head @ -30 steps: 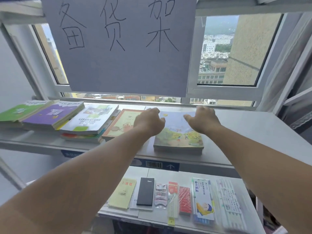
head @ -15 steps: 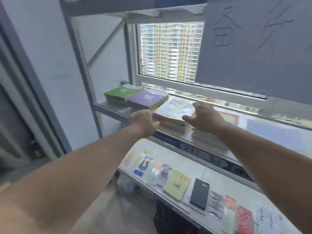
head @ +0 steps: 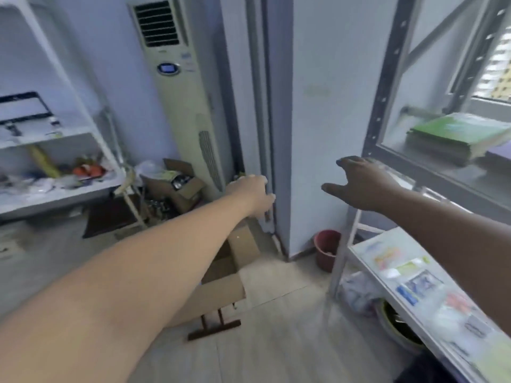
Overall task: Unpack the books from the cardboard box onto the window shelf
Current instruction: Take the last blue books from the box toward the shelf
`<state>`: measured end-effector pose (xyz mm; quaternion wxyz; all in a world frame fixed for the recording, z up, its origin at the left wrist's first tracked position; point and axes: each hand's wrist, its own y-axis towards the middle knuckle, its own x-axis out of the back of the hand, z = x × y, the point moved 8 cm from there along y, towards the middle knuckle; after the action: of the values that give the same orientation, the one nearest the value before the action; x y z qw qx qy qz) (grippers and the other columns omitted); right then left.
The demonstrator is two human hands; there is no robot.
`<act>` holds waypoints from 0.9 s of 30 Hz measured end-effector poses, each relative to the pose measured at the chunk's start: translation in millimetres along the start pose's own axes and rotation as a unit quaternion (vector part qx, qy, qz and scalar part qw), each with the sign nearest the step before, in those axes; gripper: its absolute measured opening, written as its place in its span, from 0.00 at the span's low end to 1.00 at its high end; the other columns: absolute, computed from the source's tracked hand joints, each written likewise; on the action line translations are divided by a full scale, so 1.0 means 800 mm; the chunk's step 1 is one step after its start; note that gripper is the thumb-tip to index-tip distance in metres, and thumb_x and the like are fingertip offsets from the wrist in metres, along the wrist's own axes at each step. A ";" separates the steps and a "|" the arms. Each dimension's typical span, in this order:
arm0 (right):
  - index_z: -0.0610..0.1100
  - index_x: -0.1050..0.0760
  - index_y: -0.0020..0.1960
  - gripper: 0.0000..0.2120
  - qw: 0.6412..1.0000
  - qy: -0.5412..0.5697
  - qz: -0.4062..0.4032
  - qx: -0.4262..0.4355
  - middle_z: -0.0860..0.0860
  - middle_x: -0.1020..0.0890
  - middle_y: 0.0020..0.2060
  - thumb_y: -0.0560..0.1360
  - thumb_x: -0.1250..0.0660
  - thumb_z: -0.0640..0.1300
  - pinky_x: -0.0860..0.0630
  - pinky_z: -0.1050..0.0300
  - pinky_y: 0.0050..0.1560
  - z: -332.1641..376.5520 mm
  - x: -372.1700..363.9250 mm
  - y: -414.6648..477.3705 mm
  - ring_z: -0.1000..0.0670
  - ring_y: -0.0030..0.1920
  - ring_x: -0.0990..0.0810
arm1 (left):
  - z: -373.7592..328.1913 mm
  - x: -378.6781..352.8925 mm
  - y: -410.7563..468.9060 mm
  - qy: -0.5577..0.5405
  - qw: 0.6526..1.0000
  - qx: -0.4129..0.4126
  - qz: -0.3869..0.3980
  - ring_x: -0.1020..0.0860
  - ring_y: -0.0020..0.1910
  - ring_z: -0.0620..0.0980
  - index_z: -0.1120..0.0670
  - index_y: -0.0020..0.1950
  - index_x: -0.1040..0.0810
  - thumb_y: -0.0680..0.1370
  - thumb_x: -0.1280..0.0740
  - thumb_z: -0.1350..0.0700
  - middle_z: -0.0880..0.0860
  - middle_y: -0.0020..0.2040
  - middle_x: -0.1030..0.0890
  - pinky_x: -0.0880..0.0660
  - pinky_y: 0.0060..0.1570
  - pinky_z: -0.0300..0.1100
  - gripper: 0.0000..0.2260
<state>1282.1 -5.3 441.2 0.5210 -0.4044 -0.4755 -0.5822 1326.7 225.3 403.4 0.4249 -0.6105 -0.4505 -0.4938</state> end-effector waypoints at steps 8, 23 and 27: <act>0.40 0.33 0.79 0.38 0.990 0.050 0.086 0.102 0.42 0.29 0.77 0.79 0.34 0.64 0.30 0.41 0.70 0.160 -0.129 0.162 0.39 0.77 0.33 | 0.223 -0.056 0.057 -0.008 0.990 0.138 0.039 0.27 0.74 0.59 0.49 0.78 0.30 0.81 0.38 0.39 0.55 0.77 0.28 0.29 0.69 0.54 0.27; 0.43 0.23 0.69 0.33 0.907 0.168 0.383 0.046 0.46 0.17 0.54 0.76 0.32 0.67 0.24 0.52 0.51 0.362 -0.503 0.301 0.47 0.50 0.19 | 0.562 -0.267 0.076 -0.170 0.913 0.322 0.185 0.20 0.63 0.57 0.55 0.63 0.21 0.82 0.32 0.48 0.55 0.61 0.19 0.28 0.52 0.43 0.14; 0.44 0.17 0.54 0.23 0.878 0.180 0.442 -0.019 0.43 0.13 0.53 0.75 0.29 0.64 0.21 0.50 0.53 0.380 -0.616 0.303 0.47 0.47 0.17 | 0.631 -0.355 0.096 -0.222 0.890 0.329 0.223 0.20 0.62 0.55 0.54 0.69 0.22 0.82 0.33 0.48 0.54 0.65 0.19 0.33 0.48 0.40 0.18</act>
<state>1579.3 399.5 64.3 0.7930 -0.4708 -0.1339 -0.3626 1482.1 656.9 41.7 0.5894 -0.6135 -0.5220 -0.0611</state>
